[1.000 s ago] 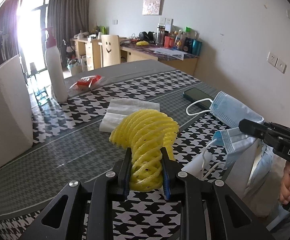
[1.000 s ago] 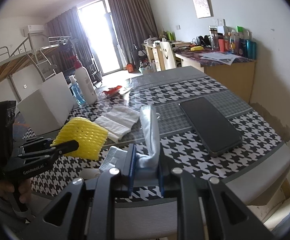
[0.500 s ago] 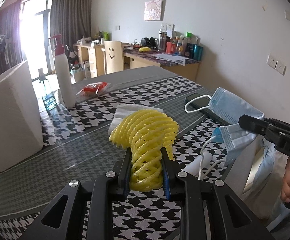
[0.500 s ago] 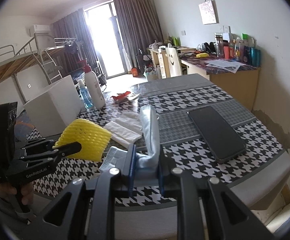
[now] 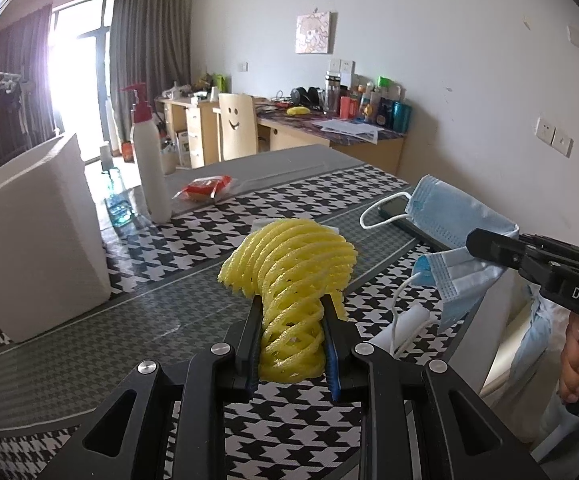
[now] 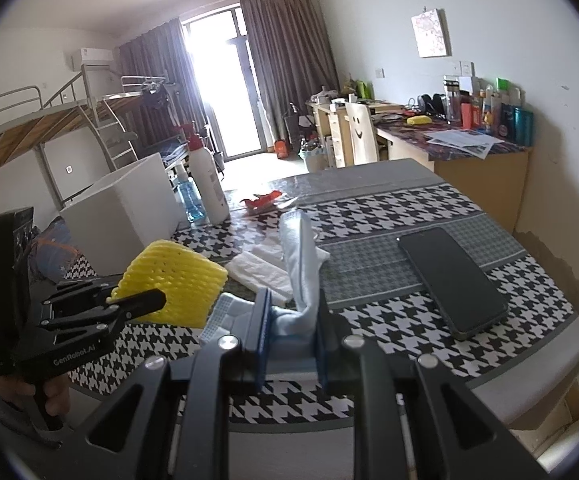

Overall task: Organize soft objects
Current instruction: 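Lift and carry the yellow mesh and blue mask toward the foam box with both tools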

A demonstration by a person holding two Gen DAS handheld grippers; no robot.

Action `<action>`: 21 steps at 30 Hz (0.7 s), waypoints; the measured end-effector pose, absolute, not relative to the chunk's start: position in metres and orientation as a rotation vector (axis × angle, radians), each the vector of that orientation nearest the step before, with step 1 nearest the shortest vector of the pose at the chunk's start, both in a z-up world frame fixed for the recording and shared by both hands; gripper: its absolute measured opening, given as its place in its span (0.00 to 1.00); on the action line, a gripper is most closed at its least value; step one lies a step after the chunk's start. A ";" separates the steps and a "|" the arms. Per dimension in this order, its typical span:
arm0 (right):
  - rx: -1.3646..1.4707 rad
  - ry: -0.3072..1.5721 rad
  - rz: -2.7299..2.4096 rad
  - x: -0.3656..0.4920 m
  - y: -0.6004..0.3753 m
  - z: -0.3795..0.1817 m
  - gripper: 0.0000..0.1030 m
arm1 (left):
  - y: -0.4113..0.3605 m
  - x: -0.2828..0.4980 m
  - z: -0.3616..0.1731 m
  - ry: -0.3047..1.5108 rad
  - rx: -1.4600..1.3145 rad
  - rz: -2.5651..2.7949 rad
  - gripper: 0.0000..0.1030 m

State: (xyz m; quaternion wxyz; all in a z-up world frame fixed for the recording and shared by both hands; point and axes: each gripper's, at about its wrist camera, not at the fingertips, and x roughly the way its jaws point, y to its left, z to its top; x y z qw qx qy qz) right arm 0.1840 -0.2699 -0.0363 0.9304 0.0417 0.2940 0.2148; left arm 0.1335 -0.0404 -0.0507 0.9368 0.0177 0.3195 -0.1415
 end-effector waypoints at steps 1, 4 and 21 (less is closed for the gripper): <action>0.084 0.600 0.444 0.184 -0.268 -0.036 0.23 | -0.038 0.133 -0.050 0.650 0.032 -0.283 0.26; 0.079 0.597 0.450 0.184 -0.264 -0.034 0.23 | -0.034 0.130 -0.049 0.643 0.026 -0.276 0.26; 0.050 0.581 0.486 0.190 -0.245 -0.030 0.23 | -0.021 0.130 -0.040 0.618 0.023 -0.236 0.26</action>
